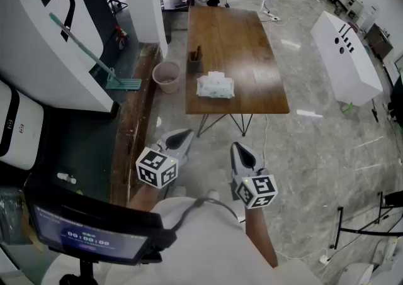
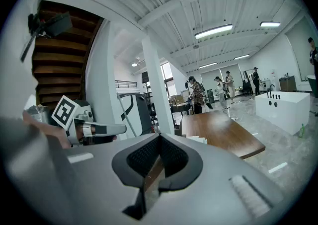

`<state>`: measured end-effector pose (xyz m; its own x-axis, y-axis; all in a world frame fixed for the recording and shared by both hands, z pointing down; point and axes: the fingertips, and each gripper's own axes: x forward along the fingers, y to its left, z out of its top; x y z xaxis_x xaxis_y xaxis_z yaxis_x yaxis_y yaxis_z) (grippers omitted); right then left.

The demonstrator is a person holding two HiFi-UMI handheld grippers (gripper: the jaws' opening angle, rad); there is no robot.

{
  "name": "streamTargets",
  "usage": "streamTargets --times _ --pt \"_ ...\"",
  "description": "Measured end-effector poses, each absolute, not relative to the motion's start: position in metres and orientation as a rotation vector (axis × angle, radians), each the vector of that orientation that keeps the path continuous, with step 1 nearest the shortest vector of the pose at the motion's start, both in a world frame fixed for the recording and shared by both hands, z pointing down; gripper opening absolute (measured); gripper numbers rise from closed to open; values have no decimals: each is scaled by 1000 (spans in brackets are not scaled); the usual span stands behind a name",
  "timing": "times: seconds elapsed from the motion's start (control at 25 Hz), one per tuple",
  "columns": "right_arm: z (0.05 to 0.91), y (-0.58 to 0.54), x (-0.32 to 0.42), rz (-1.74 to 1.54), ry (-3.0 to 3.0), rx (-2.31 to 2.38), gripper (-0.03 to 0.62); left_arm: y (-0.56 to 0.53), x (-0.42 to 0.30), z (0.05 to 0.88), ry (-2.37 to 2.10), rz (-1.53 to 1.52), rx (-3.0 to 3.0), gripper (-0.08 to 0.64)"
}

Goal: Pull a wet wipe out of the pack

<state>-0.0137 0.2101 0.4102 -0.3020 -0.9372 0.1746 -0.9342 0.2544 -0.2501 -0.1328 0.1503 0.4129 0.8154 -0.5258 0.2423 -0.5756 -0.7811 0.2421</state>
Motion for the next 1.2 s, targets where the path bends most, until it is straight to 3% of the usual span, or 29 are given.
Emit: streamTargets --times 1.2 --pt "426 236 43 -574 2493 -1783 7 179 -72 417 -850 299 2690 2"
